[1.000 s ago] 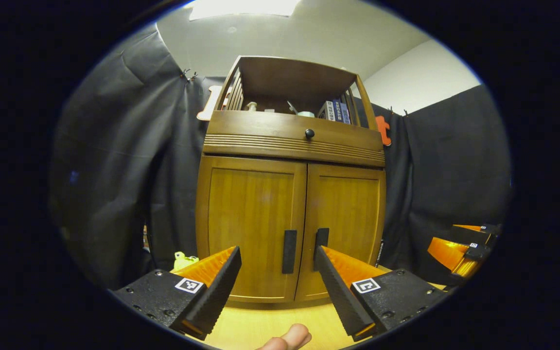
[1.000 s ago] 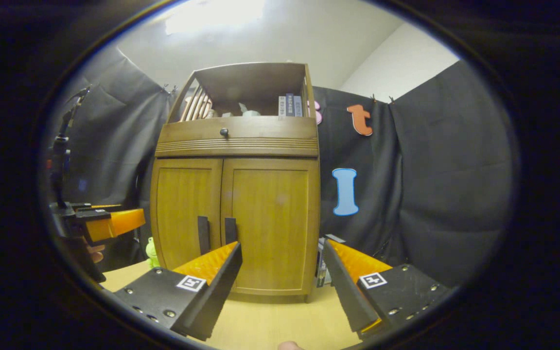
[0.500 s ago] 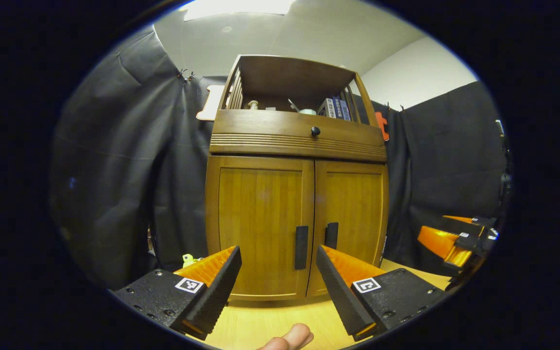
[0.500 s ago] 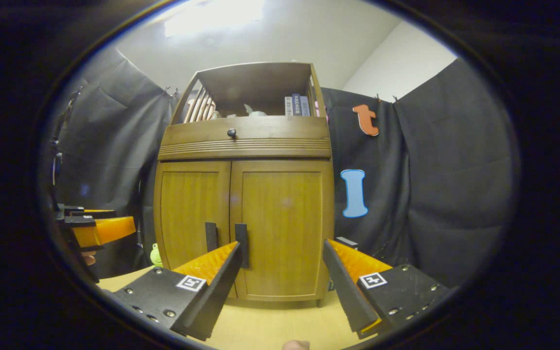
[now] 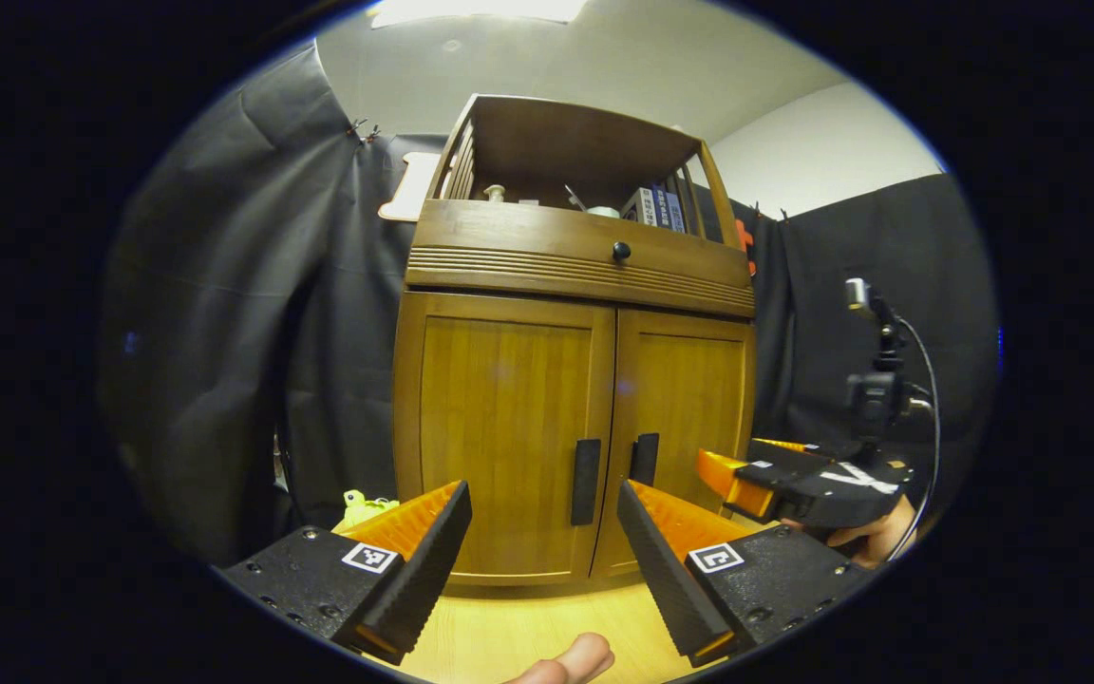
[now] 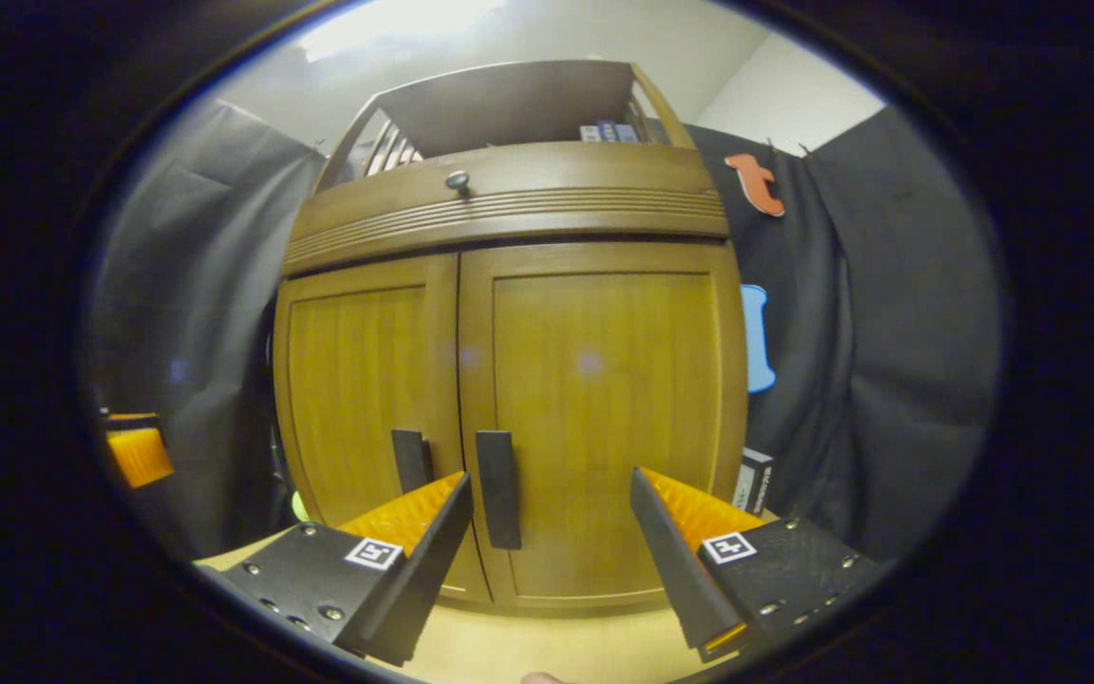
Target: Open the right door of the double-door shoe cabinet with the right hand, and open the left door with the left hand.
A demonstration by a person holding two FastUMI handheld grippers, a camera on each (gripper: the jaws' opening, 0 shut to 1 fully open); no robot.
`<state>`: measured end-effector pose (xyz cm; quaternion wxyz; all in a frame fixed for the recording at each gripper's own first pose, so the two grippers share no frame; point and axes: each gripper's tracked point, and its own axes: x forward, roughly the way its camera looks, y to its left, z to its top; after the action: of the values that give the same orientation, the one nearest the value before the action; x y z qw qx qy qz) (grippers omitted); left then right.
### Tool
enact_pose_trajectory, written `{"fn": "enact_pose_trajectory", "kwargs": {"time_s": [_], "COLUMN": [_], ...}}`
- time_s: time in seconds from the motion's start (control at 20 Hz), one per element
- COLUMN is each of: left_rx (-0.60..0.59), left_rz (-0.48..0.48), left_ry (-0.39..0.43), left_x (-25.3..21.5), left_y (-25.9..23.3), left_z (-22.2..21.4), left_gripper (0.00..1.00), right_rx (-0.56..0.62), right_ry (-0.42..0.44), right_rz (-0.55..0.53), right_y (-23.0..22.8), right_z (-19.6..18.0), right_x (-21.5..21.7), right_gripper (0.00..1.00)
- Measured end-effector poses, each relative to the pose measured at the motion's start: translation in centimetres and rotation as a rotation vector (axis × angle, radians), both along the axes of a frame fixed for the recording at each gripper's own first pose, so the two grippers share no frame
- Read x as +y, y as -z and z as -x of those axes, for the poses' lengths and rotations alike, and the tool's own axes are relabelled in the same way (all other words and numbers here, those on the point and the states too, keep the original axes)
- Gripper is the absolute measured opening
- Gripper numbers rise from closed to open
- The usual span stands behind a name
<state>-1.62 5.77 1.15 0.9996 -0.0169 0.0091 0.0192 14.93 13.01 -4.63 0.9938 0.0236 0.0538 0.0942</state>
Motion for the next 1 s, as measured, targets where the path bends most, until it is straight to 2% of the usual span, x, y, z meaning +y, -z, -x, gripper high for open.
{"fn": "enact_pose_trajectory", "kwargs": {"time_s": [0.05, 0.15, 0.2, 0.25, 0.3, 0.35, 0.4, 0.55, 0.6, 0.65, 0.7, 0.8, 0.85, 0.9, 1.0], "left_rx": [0.000, 0.002, 0.005, 0.009, 0.014, 0.020, 0.026, 0.035, 0.043, 0.046, 0.049, 0.050, 0.052, 0.053, 0.053], "left_rz": [0.005, 0.001, -0.002, -0.004, -0.004, -0.002, -0.001, 0.003, 0.004, 0.007, 0.008, 0.004, 0.003, -0.002, -0.008], "left_ry": [0.005, 0.013, 0.022, 0.034, 0.043, 0.047, 0.051, 0.046, 0.047, 0.052, 0.054, 0.056, 0.055, 0.051, 0.044], "left_x": [-0.1, -0.4, -0.6, -1.0, -1.3, -1.3, -1.3, -1.3, -1.3, -1.5, -1.6, -1.7, -1.6, -1.6, -1.6], "left_y": [0.1, 0.1, 0.1, 0.3, 0.4, 0.7, 0.8, 1.0, 1.2, 1.3, 1.3, 1.3, 1.5, 1.5, 1.6], "left_z": [0.0, -0.1, -0.1, -0.1, -0.2, -0.2, -0.3, -0.6, -0.8, -0.8, -0.9, -1.2, -1.3, -1.4, -1.5], "left_gripper": [0.92, 0.92, 0.96, 0.92, 0.96, 0.92, 0.96, 0.96, 0.92, 0.96, 0.92, 0.92, 0.92, 0.96, 0.96], "right_rx": [0.003, -0.010, -0.018, -0.022, -0.027, -0.026, -0.018, 0.020, 0.035, 0.055, 0.060, 0.076, 0.078, 0.079, 0.078], "right_ry": [-0.005, 0.003, 0.006, 0.003, 0.003, 0.004, 0.015, 0.029, 0.015, 0.015, 0.026, 0.007, -0.007, -0.020, -0.039], "right_rz": [0.015, 0.016, 0.022, 0.035, 0.045, 0.047, 0.038, 0.006, 0.016, 0.023, 0.008, -0.035, -0.052, -0.059, -0.047], "right_y": [0.3, 0.5, 0.4, 0.5, 0.6, 1.0, 1.4, 3.1, 3.6, 4.4, 4.2, 4.6, 4.6, 4.5, 4.3], "right_z": [-0.7, -2.1, -2.8, -3.4, -3.8, -4.3, -4.7, -6.1, -6.5, -6.8, -6.9, -6.7, -6.7, -6.6, -6.2], "right_x": [0.7, 2.0, 2.6, 3.1, 3.6, 4.1, 4.4, 5.2, 5.6, 5.8, 5.5, 5.4, 5.7, 5.7, 5.4], "right_gripper": [0.96, 0.96, 0.99, 0.96, 0.96, 0.99, 0.99, 0.99, 0.85, 0.71, 0.57, 0.29, 0.26, 0.29, 0.25]}}
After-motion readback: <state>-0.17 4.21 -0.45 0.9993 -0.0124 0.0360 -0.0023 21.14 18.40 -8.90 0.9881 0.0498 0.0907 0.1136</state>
